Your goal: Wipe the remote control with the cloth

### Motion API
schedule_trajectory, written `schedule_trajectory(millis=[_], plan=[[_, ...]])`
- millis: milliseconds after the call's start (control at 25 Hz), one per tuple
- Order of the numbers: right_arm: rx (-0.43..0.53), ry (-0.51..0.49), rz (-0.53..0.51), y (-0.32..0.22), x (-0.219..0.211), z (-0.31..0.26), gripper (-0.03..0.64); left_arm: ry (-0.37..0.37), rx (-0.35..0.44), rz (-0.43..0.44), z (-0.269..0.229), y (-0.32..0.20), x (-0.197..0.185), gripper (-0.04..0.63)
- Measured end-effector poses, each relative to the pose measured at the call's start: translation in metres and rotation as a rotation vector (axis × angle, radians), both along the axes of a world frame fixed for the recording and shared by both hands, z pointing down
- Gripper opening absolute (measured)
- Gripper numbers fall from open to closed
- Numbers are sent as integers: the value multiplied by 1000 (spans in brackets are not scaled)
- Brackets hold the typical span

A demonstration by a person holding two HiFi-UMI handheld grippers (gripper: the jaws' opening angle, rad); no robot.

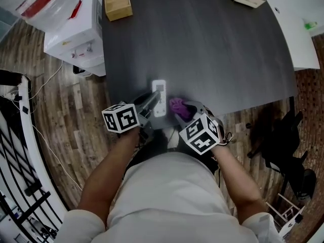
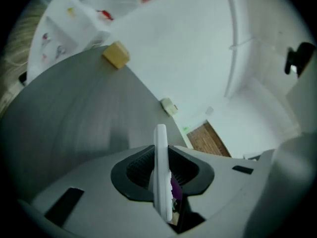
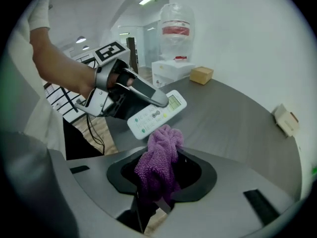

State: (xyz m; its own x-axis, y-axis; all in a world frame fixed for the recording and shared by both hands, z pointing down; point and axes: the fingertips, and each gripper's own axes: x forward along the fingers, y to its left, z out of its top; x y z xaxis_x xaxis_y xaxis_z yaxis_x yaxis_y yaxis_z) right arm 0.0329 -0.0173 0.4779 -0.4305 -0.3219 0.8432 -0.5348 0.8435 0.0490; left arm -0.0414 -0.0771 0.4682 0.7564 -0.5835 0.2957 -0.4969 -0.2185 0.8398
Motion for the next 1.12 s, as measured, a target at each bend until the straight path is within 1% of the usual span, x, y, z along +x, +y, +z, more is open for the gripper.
schedule_trajectory(millis=[120,200,240,280,320,400,440,480,520,560,680,720,800,840,920,1000,1120], plan=[[-33,12,-3,6,-8,12,130,55,-154,-125,31,-4,-3,78],[-50,23,-3,10,-10,18,130,118,-224,-201,41,-6,-5,78],[-63,18,20,12,-8,21,130,148,-242,-235,42,-8,-6,78],[-81,-2,66,11,-6,22,130,175,-249,-267,41,-11,-9,78],[-108,-40,134,9,-2,23,130,201,-248,-295,39,-14,-12,79],[-185,-143,290,5,4,24,130,248,-231,-342,32,-22,-17,78],[-227,-185,341,5,6,24,130,264,-221,-353,28,-26,-19,78],[-251,-204,352,8,5,24,130,271,-211,-356,25,-29,-20,78],[-246,-198,318,11,3,23,130,272,-204,-353,23,-31,-21,78],[-216,-175,246,15,-1,20,130,271,-199,-348,22,-33,-20,78],[-101,-98,-49,29,-24,8,130,278,-197,-350,19,-37,-21,78],[-69,-70,-132,33,-30,5,130,284,-200,-350,18,-37,-20,78],[-7,-11,-254,37,-38,4,130,284,-209,-334,18,-36,-17,78],[19,8,-295,37,-40,3,130,278,-213,-320,17,-35,-14,78],[53,24,-331,35,-44,1,130,270,-225,-290,18,-31,-12,78],[58,18,-325,33,-43,0,130,265,-230,-252,18,-28,-10,78],[37,-2,-308,35,-37,0,130,277,-232,-179,17,-23,-8,77]])
